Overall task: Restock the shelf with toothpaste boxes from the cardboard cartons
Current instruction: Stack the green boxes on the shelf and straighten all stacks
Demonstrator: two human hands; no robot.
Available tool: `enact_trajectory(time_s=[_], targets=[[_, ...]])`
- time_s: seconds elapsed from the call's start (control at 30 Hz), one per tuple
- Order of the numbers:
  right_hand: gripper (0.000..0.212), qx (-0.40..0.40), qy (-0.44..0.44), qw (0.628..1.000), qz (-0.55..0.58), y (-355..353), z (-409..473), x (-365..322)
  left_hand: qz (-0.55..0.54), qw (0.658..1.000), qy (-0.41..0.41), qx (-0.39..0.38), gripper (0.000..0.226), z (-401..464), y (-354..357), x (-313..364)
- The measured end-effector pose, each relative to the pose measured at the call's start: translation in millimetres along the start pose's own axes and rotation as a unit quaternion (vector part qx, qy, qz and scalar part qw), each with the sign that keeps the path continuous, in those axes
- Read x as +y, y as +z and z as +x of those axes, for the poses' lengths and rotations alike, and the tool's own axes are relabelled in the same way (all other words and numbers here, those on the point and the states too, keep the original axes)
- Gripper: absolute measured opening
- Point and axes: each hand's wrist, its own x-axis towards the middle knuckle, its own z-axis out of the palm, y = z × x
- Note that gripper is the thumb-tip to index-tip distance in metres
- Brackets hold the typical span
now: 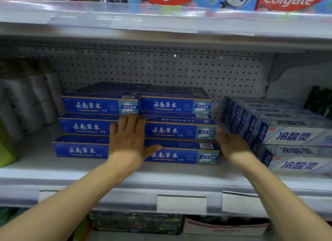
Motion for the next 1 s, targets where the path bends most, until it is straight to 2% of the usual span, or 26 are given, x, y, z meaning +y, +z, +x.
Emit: enact_trajectory(time_s=[0.27,0.47,0.57,0.7,0.87,1.0], targets=[[0.061,0.009,0.004,1.000,0.010,5.0,12.9,-5.7,0.006,1.000,-0.003,-0.020,0.080,3.8,-0.3,4.6],[0.046,0.011,0.028,0.994,0.103,-5.3,19.5,10.6,-0.006,1.000,0.014,-0.009,0.083,-1.1,-0.9,13.5],[0.040,-0.036,0.031,0.982,0.181,-4.9,21.1,16.4,-0.018,0.999,0.033,-0.027,0.081,2.6,0.6,32.1],[0.040,-0.082,-0.007,0.970,0.230,-10.7,26.6,22.9,-0.029,0.994,0.071,-0.082,0.087,14.8,-0.3,60.4],[0.035,-0.112,0.063,0.929,0.347,-11.8,35.7,28.3,0.000,0.982,0.098,-0.160,0.100,26.5,-4.0,88.2],[0.032,-0.129,0.085,0.909,0.387,-4.4,36.8,32.3,-0.010,0.981,0.097,-0.169,0.097,33.5,-1.6,98.7]])
